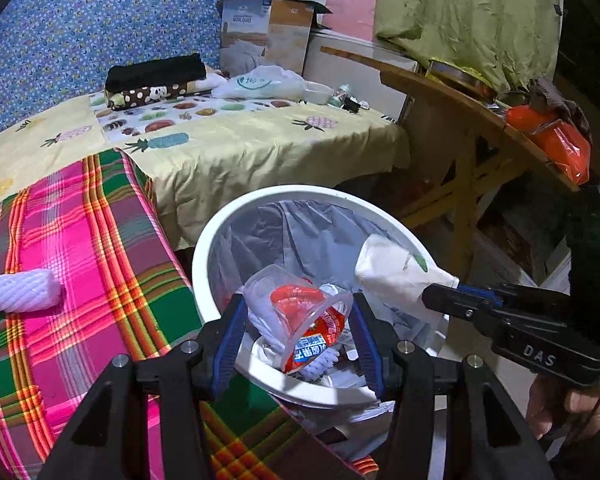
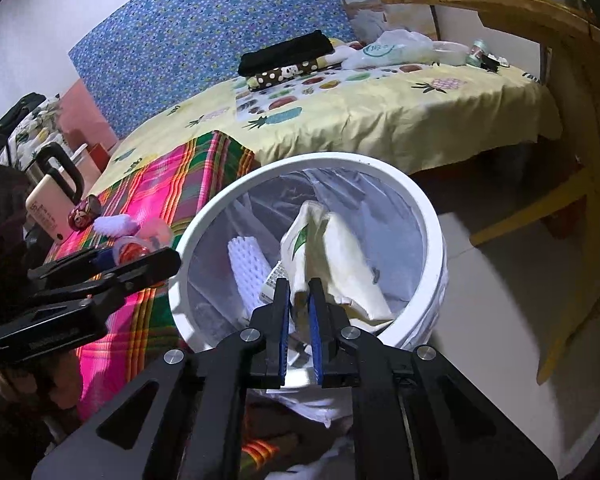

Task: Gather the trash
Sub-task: 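Carry plastic cup and tissue packet over the bin and open both tools, then move both open tools back over the table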

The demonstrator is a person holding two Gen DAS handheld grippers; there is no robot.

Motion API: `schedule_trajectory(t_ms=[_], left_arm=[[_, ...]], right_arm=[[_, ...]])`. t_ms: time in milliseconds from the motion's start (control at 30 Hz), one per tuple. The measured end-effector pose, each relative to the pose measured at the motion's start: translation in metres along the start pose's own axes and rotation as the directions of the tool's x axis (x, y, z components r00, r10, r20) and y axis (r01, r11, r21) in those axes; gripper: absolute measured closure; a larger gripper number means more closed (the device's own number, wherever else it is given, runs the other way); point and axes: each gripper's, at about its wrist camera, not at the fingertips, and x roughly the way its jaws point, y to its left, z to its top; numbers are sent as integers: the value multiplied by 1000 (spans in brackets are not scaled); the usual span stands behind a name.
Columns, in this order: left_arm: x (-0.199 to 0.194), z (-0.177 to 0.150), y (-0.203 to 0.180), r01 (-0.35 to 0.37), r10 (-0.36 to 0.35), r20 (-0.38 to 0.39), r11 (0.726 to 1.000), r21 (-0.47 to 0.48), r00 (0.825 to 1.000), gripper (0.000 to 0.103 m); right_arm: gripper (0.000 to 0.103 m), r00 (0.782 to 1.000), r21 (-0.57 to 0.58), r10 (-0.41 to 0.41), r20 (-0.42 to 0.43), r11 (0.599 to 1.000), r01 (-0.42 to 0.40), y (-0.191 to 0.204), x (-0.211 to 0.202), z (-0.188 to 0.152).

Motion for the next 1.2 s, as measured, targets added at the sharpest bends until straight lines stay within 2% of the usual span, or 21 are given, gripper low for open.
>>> schedule_trajectory(t_ms=[67,133,233,267,300,467,733,900,1200], left_arm=[[3,0,-1,3,-3,0,1000,-7,1000,48],[3,-1,1,2,-2,1,1000,-12,1000,43],[1,-1,3,-5,6,8,1000,-20,1000,41],[1,-1,5,-9,9,9,1000,-23,1000,41],[0,0,6,-12,12,11,1000,-27,1000,41],[-10,-2,13,-26,27,21,998,-49,999,41],[-38,-13,41,-59,64,34,990,-128,997,41],[-58,-26,60,-109,118,46,981,-163,992,41],[-95,-50,88,-225,243,64,950,-215,968,41]], right_arm=[[91,1000,4,2,8,1000,-2,-1,-1,0],[86,1000,7,5,16,1000,-5,-2,-2,0],[62,1000,15,9,27,1000,-10,-3,-4,1],[50,1000,16,12,28,1000,-13,-3,-3,2],[46,999,16,15,33,1000,-16,-2,-5,2],[46,999,-15,11,43,1000,-10,6,-9,3],[46,997,-74,57,51,996,-53,28,-11,4],[46,995,-106,94,41,990,-89,46,-7,4],[45,989,-189,147,-10,971,-146,82,-2,-1]])
